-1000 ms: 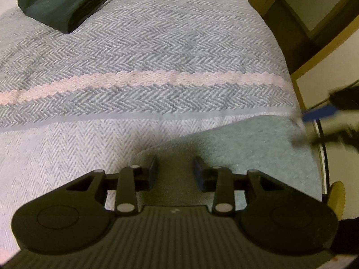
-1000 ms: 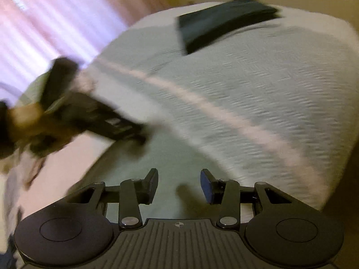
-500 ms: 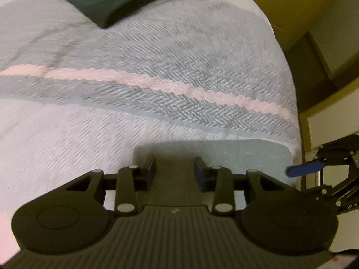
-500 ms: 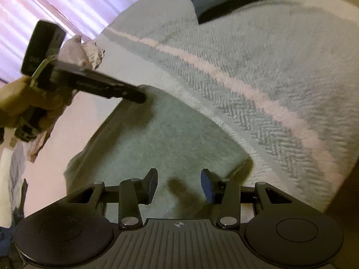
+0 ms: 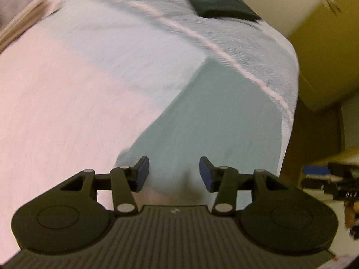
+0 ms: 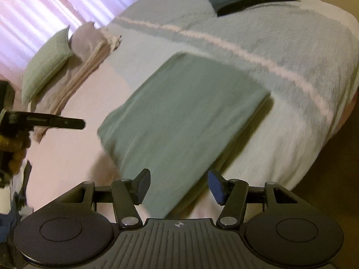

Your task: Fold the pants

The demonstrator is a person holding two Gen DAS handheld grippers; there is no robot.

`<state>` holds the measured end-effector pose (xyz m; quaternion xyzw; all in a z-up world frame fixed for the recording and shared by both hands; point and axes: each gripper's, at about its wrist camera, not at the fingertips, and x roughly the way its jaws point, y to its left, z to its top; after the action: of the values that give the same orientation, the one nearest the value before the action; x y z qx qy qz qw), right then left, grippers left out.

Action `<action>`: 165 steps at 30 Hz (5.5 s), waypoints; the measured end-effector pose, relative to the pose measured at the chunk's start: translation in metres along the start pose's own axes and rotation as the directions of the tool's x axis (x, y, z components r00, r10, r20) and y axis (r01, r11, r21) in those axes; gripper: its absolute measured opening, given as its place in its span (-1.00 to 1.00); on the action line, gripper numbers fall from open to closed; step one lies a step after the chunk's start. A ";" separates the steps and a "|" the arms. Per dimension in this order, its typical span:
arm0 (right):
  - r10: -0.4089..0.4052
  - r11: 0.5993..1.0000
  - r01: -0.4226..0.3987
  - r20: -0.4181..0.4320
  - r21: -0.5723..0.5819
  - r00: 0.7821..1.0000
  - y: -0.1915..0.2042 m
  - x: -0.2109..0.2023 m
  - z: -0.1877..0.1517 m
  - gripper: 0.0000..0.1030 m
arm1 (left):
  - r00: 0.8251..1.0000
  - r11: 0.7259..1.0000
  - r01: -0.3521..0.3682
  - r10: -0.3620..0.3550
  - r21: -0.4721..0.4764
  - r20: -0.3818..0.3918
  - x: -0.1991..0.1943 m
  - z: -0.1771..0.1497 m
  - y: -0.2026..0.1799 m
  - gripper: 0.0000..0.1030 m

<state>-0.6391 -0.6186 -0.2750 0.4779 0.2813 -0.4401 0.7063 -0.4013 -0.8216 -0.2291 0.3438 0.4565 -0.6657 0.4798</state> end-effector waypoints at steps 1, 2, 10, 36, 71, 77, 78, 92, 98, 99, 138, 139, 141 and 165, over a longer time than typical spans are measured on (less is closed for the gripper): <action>-0.001 1.000 0.001 -0.014 -0.003 1.000 0.008 0.003 -0.007 0.05 | 1.000 0.999 0.003 -0.003 -0.039 0.008 -0.006 -0.012 0.008 -0.15; 0.004 1.000 -0.004 -0.031 -0.011 1.000 0.017 0.006 -0.014 0.06 | 1.000 0.997 0.000 0.000 -0.073 0.012 -0.011 -0.024 0.015 -0.15; -0.064 0.995 0.055 -0.111 -0.085 0.992 0.058 0.014 -0.031 0.07 | 0.997 0.987 -0.082 0.081 -0.136 -0.009 -0.039 -0.082 0.024 -0.07; -0.161 0.879 0.111 -0.070 -0.464 0.984 0.005 -0.047 0.047 0.40 | 0.970 0.964 -0.205 0.223 -0.172 0.093 -0.054 -0.109 -0.086 0.52; -0.072 0.483 -0.206 -0.273 -0.851 0.959 -0.077 -0.018 0.140 0.40 | 0.904 0.794 -0.381 0.428 -0.474 -0.010 0.005 -0.089 -0.236 0.69; -0.021 0.093 -0.179 -0.181 -0.979 0.983 -0.079 -0.011 0.093 0.40 | 0.855 0.809 -0.472 0.517 -0.351 0.040 0.017 -0.118 -0.247 0.69; -0.011 0.022 -0.173 -0.173 -0.985 0.985 -0.081 -0.007 0.084 0.40 | 0.844 0.809 -0.493 0.534 -0.320 0.050 0.021 -0.122 -0.250 0.70; 0.142 -0.591 0.020 -0.080 -0.806 0.987 -0.133 0.120 0.017 0.40 | 0.765 0.765 -0.637 0.613 0.094 0.197 0.121 -0.157 -0.294 0.74; 0.199 -0.654 0.092 -0.054 -0.751 0.978 -0.143 0.136 0.019 0.42 | 0.756 0.739 -0.653 0.622 0.169 0.204 0.142 -0.153 -0.294 0.75; 0.199 -0.656 0.099 -0.044 -0.748 0.979 -0.143 0.138 0.020 0.42 | 0.754 0.735 -0.655 0.623 0.175 0.208 0.142 -0.153 -0.294 0.75; 0.044 -0.387 -0.236 -0.274 -0.891 0.961 -0.104 0.131 0.117 -0.56 | 0.681 0.493 -0.707 0.667 0.507 0.303 0.197 -0.133 -0.308 0.78; 0.053 -0.387 -0.227 -0.267 -0.894 0.962 -0.104 0.137 0.118 -0.56 | 0.669 0.467 -0.713 0.674 0.522 0.311 0.201 -0.136 -0.307 0.76; 0.072 -0.373 -0.209 -0.253 -0.904 0.965 -0.108 0.139 0.120 -0.56 | 0.639 0.411 -0.728 0.696 0.548 0.327 0.208 -0.141 -0.305 0.71; 0.231 -0.539 0.069 -0.069 -0.840 0.971 -0.096 0.155 0.084 -0.18 | 0.909 0.887 -0.417 0.404 0.199 0.104 0.094 -0.066 -0.222 -0.24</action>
<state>-0.6566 -0.7654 -0.4107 -0.4043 0.4156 0.0572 0.8127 -0.6400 -0.7635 -0.2744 0.4628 0.2838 -0.6047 0.5827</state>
